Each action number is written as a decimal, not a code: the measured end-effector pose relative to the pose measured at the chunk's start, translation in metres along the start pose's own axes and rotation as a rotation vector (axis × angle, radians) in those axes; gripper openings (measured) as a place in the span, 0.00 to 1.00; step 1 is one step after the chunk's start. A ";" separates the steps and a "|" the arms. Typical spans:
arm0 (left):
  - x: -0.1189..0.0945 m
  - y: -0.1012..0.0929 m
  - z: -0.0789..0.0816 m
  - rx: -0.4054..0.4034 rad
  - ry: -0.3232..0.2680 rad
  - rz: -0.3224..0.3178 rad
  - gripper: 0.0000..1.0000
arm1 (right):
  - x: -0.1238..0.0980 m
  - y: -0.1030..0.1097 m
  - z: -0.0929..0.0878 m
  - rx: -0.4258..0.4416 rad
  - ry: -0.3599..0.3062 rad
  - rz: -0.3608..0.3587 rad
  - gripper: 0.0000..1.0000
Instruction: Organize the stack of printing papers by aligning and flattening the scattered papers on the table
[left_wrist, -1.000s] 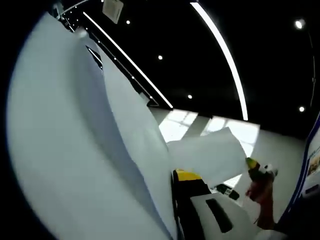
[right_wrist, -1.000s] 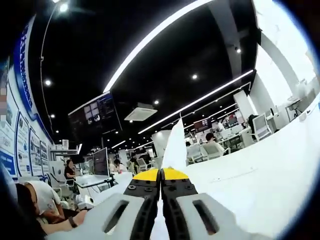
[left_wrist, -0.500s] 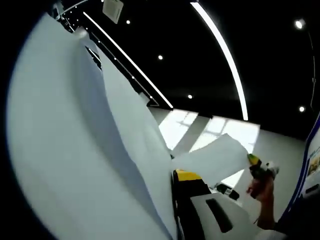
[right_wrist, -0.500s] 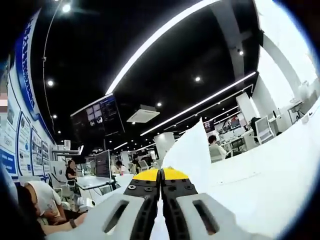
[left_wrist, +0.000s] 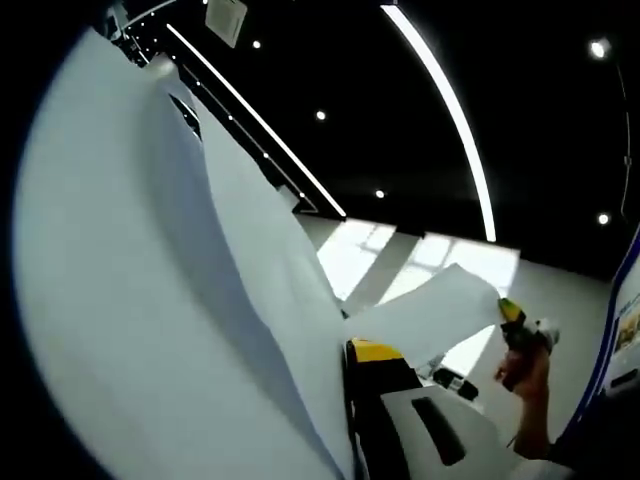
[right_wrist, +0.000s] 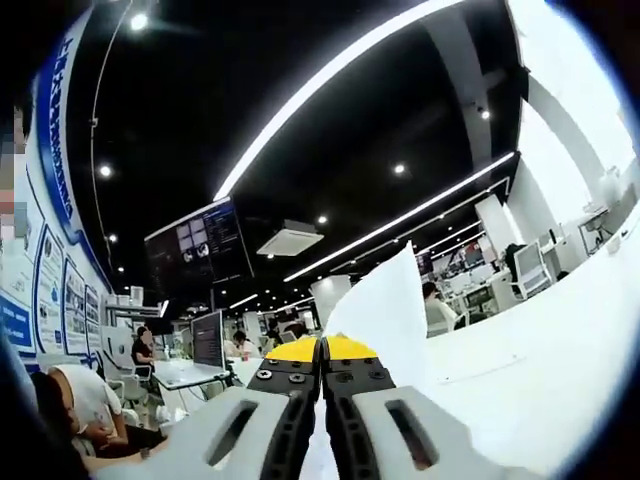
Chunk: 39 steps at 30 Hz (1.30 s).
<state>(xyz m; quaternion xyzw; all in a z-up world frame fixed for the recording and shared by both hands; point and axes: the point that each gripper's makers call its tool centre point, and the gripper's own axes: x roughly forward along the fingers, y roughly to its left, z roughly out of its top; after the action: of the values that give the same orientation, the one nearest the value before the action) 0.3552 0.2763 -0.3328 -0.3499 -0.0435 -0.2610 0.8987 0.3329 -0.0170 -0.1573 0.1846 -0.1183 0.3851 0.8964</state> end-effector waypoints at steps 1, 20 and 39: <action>0.000 0.000 0.000 0.000 0.000 0.000 0.08 | 0.001 0.001 0.001 0.001 -0.002 0.003 0.00; 0.000 -0.003 -0.001 -0.001 0.002 0.000 0.08 | 0.018 0.024 0.021 -0.011 -0.049 0.053 0.00; -0.001 0.003 0.002 -0.003 0.007 0.001 0.08 | 0.034 0.043 0.025 -0.020 -0.056 0.100 0.00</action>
<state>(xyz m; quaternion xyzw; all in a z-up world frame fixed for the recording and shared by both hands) 0.3563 0.2797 -0.3326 -0.3503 -0.0397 -0.2618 0.8984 0.3225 0.0223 -0.1119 0.1805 -0.1564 0.4229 0.8742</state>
